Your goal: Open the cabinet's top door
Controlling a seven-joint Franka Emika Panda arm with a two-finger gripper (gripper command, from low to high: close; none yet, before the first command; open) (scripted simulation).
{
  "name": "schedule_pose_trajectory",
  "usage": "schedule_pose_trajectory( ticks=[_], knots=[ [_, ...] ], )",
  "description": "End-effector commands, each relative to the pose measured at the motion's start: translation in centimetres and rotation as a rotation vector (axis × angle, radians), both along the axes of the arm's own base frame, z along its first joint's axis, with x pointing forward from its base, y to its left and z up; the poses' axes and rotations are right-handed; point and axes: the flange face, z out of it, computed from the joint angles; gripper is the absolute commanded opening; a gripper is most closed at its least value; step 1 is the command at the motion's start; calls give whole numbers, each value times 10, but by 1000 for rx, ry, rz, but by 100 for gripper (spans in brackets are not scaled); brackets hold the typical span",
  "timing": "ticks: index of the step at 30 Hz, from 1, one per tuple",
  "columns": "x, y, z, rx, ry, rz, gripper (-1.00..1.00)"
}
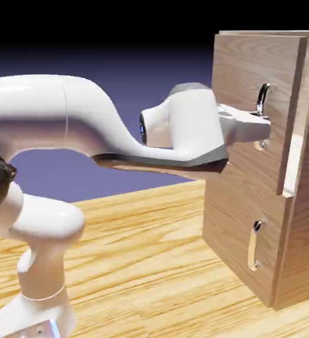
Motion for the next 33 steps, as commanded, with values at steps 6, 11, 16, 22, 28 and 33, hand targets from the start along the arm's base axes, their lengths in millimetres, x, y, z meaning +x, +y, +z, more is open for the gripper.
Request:
schedule_pose_trajectory(
  ticks=[6,11,16,22,28,33],
  knots=[
    [-28,19,0,1,0,-100,-100],
    [-49,36,0,0,0,-179,-100],
    [-68,54,0,1,0,-255,-100],
    [-93,83,0,1,0,-366,-100],
    [-114,113,0,1,0,-472,-100],
    [-130,141,0,1,0,-564,-100]
  ],
)
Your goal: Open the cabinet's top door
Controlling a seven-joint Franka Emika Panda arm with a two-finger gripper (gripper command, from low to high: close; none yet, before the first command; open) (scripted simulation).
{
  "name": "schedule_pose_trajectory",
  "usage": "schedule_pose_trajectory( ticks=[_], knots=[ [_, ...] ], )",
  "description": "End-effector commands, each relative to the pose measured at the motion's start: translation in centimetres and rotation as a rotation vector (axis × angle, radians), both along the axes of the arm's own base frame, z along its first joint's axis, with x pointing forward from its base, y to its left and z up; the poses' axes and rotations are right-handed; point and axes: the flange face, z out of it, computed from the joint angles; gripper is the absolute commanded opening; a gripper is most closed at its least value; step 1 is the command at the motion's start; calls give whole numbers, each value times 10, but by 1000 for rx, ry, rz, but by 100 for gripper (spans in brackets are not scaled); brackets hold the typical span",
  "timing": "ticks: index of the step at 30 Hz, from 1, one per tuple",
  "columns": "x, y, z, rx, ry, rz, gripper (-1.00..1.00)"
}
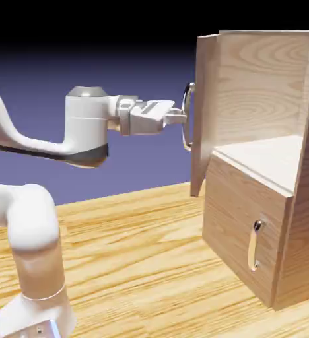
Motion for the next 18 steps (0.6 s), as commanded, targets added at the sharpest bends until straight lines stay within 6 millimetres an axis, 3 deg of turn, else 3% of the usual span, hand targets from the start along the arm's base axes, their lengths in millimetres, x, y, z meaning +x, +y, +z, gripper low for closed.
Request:
schedule_pose_trajectory(
  ticks=[1,10,18],
  knots=[
    [-3,6,0,2,0,-21,-100],
    [-27,72,0,2,0,-226,-100],
    [-36,143,0,2,0,-434,-100]
  ],
)
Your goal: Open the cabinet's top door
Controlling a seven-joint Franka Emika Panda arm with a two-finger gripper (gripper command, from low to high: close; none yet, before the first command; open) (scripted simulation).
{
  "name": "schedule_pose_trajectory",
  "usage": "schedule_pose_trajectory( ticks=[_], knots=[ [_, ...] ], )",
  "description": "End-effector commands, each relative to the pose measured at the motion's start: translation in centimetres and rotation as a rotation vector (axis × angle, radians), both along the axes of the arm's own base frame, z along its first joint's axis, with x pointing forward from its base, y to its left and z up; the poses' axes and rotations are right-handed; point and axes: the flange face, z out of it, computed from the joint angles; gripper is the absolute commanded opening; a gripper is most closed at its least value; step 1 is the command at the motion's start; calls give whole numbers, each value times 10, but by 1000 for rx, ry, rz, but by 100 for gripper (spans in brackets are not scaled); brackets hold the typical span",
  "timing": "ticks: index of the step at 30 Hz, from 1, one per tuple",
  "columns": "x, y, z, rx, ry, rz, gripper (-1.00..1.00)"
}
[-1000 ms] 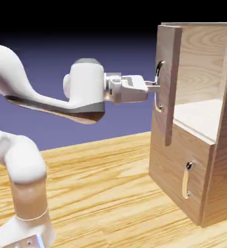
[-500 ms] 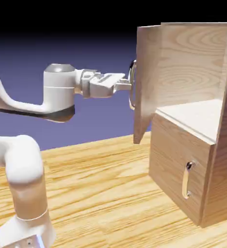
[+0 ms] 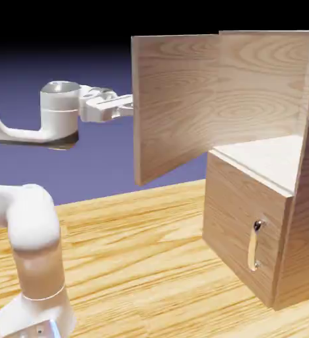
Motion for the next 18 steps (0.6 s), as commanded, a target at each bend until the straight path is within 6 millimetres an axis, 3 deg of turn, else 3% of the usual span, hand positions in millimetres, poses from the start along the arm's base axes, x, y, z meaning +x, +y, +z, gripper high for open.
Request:
schedule_pose_trajectory(
  ticks=[1,10,17,18],
  knots=[
    [0,9,0,0,0,-29,-100],
    [10,93,0,0,0,-274,-100],
    [25,139,0,0,0,-416,-100],
    [25,139,0,0,0,-416,100]
  ],
)
